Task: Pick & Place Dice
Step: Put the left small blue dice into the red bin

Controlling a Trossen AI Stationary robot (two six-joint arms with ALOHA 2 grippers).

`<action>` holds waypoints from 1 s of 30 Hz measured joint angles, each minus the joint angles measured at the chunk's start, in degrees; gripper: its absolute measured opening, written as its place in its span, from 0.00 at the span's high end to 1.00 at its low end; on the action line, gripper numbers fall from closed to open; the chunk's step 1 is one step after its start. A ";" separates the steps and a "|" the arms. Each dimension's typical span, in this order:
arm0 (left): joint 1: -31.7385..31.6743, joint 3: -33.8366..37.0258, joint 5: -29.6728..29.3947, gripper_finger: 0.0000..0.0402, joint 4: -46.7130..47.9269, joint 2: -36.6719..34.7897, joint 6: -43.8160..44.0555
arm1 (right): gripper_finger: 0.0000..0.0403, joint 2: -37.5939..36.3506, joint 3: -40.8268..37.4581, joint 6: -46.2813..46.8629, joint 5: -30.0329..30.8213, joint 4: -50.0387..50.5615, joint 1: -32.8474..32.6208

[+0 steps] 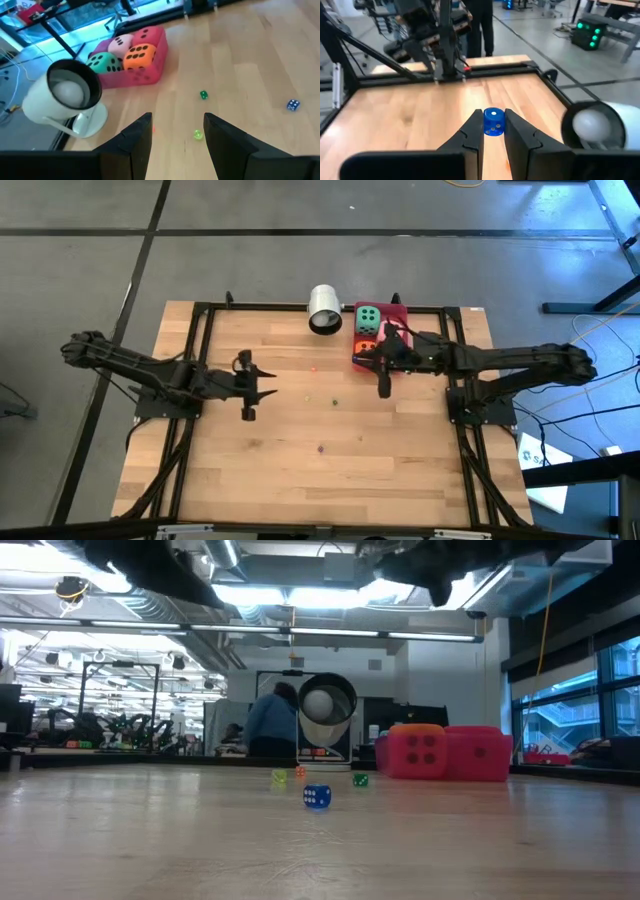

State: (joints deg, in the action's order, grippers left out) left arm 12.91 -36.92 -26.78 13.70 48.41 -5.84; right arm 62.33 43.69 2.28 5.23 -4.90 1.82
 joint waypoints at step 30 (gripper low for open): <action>-0.07 12.17 5.32 0.57 -13.99 -10.46 2.15 | 0.88 -37.27 -29.56 4.54 13.10 -4.39 -1.66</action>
State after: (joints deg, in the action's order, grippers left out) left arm 12.84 -24.75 -21.45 -0.30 37.95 -3.69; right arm 25.06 14.13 6.82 18.33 -9.28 0.16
